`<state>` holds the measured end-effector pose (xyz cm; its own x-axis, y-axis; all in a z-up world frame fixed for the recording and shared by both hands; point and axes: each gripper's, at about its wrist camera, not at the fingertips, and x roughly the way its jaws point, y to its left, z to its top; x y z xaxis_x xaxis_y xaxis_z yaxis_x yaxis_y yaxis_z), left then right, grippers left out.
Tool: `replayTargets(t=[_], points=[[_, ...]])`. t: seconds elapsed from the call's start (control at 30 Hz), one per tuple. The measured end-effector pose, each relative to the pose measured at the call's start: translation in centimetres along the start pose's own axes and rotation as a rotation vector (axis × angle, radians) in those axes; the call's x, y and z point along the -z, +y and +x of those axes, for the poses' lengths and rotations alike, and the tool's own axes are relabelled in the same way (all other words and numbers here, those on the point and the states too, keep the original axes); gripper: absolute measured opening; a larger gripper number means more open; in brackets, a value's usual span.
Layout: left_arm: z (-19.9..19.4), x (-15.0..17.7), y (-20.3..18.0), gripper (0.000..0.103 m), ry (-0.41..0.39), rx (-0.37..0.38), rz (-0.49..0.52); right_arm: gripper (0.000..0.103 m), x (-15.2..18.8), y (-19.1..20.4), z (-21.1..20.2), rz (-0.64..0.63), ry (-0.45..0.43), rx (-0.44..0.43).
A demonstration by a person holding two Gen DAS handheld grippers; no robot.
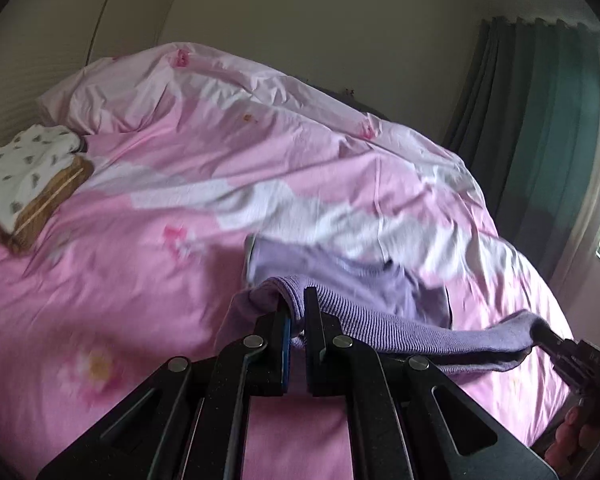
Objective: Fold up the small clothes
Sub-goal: 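Lift the hem with both tools and fold it over toward the collar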
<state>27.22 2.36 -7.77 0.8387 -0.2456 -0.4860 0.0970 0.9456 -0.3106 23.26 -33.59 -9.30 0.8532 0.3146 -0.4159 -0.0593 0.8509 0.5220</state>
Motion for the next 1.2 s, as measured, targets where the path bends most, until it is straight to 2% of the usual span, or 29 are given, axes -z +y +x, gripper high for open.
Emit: replayTargets(t=[0.17, 0.27, 0.43, 0.57, 0.8, 0.97, 1.03, 1.07, 1.13, 1.2], points=[[5.3, -3.5, -0.1, 0.007, 0.009, -0.008, 0.008, 0.011, -3.4, -1.4, 5.4, 0.05, 0.008, 0.009], [9.1, -4.8, 0.1, 0.007, 0.045, -0.011, 0.009, 0.011, -4.8, -2.7, 8.7, 0.074, 0.026, 0.025], [14.7, -5.6, 0.3, 0.007, 0.099, -0.03, 0.027, 0.011, -6.3, -4.5, 13.7, 0.117, 0.073, 0.049], [18.1, -4.9, 1.1, 0.007, 0.149, -0.055, 0.024, 0.011, -6.5, -5.6, 17.4, 0.119, 0.132, 0.087], [21.7, -3.5, 2.0, 0.008, 0.217, -0.091, 0.016, 0.011, -6.1, -6.8, 21.5, 0.088, 0.192, 0.127], [22.0, -3.9, 2.0, 0.009, 0.231, -0.094, 0.016, 0.014, -6.4, -6.9, 22.4, 0.077, 0.201, 0.137], [21.3, -4.1, 1.9, 0.012, 0.224, -0.091, 0.02, 0.018, -6.7, -6.5, 22.1, 0.061, 0.192, 0.137], [20.8, -4.2, 1.7, 0.016, 0.215, -0.091, 0.031, 0.023, -6.8, -6.2, 21.8, 0.046, 0.185, 0.144], [19.9, -4.4, 1.2, 0.021, 0.206, -0.094, 0.061, 0.039, -6.9, -5.4, 21.1, 0.013, 0.172, 0.141], [19.0, -4.6, 0.8, 0.024, 0.194, -0.104, 0.087, 0.065, -7.1, -4.5, 20.3, -0.037, 0.155, 0.173]])
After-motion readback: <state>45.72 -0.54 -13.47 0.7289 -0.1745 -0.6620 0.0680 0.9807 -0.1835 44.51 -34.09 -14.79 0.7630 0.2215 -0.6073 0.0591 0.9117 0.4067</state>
